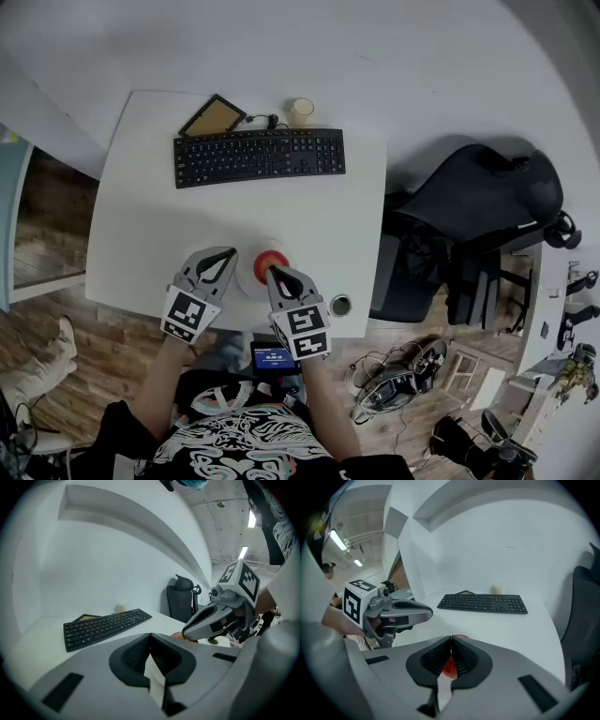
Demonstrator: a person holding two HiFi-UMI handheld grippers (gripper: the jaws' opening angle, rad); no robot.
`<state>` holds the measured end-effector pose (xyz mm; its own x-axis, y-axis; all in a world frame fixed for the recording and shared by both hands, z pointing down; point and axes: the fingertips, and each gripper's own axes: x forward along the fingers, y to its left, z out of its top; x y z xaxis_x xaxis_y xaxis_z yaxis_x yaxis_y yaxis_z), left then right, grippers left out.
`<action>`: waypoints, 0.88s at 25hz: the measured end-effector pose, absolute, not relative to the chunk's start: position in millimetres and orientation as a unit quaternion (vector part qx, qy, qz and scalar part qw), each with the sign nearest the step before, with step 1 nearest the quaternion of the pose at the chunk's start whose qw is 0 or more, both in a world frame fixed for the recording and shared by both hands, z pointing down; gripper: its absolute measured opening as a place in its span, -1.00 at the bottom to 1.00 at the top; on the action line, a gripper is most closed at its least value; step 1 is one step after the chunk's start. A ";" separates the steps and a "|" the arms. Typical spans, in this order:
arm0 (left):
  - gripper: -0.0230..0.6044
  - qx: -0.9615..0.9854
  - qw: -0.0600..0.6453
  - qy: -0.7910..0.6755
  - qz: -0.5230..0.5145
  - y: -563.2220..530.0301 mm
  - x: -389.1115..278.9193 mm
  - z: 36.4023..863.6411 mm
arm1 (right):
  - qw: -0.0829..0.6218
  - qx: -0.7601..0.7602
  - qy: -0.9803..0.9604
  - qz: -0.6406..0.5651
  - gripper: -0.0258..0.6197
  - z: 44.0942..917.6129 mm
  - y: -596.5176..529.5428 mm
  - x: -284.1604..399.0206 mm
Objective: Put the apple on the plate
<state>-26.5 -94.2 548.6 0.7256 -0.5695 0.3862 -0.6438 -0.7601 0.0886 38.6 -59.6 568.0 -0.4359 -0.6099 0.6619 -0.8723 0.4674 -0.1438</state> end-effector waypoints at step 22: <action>-0.88 0.921 0.123 -0.324 0.179 -95.0 -28.0 563.7 | 0.251 0.456 -0.810 0.269 -0.82 584.8 -55.0 39.0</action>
<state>-28.0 -95.0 563.7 0.7252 -0.5530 0.4101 -0.6415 -0.7591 0.1109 39.0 -55.0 584.8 -0.4574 -0.6039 0.6527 -0.8745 0.4389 -0.2067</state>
